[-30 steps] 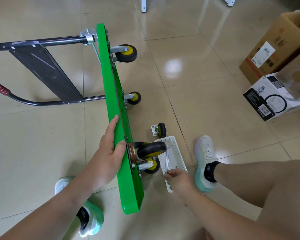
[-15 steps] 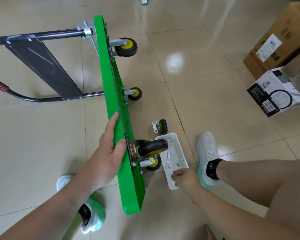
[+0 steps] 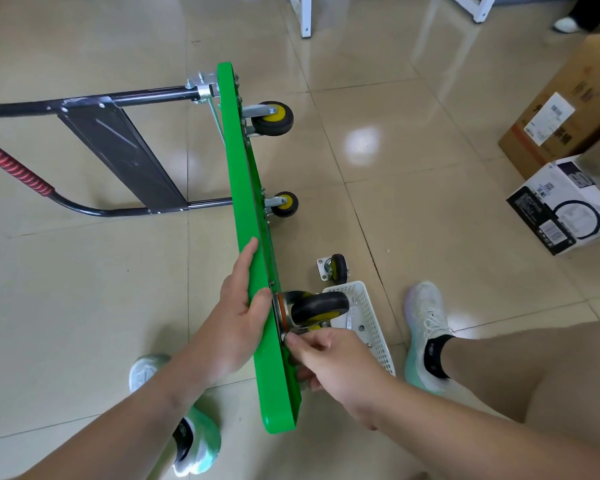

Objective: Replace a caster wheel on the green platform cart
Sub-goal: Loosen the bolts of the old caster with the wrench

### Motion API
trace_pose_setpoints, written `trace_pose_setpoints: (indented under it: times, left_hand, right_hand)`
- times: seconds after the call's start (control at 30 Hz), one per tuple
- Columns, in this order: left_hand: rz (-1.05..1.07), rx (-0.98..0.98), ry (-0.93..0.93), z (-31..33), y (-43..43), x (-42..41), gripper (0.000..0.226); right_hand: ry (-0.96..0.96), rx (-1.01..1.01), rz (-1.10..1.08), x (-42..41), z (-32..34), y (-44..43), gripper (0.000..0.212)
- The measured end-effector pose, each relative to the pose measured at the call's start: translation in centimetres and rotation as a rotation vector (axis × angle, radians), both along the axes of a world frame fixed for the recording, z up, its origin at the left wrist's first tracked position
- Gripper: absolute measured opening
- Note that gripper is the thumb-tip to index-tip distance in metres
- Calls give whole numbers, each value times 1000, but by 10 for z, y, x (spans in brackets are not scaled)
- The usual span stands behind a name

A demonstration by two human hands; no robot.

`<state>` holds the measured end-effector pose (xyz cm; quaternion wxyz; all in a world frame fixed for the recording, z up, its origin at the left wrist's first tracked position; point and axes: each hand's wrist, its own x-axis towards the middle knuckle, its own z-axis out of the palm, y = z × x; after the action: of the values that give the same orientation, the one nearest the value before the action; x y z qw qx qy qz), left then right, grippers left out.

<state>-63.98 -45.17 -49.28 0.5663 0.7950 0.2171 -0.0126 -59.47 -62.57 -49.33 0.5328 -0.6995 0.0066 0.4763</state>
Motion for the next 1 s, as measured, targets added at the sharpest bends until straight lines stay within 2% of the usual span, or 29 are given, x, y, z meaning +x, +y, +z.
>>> trace_pose_setpoints:
  times: [0.27, 0.33, 0.67, 0.8, 0.93, 1.0]
  left_hand:
    - [-11, 44, 17, -1, 2, -2, 68]
    - [-17, 49, 19, 0, 1, -2, 67]
    - [-2, 11, 16, 2, -1, -1, 69]
    - [-7, 3, 23, 2, 0, -1, 69]
    - [-10, 2, 31, 3, 0, -2, 70]
    - [-11, -3, 35, 3, 0, -2, 70]
  right_hand:
    - [52, 62, -136, -7, -7, 9, 8]
    - [82, 69, -162, -6, -9, 8, 10]
    - [77, 46, -134, -2, -15, 4, 6]
    - [51, 37, -111, -3, -16, 4, 13]
    - [55, 59, -126, -1, -15, 5, 4]
    - [75, 58, -122, -1, -16, 5, 9]
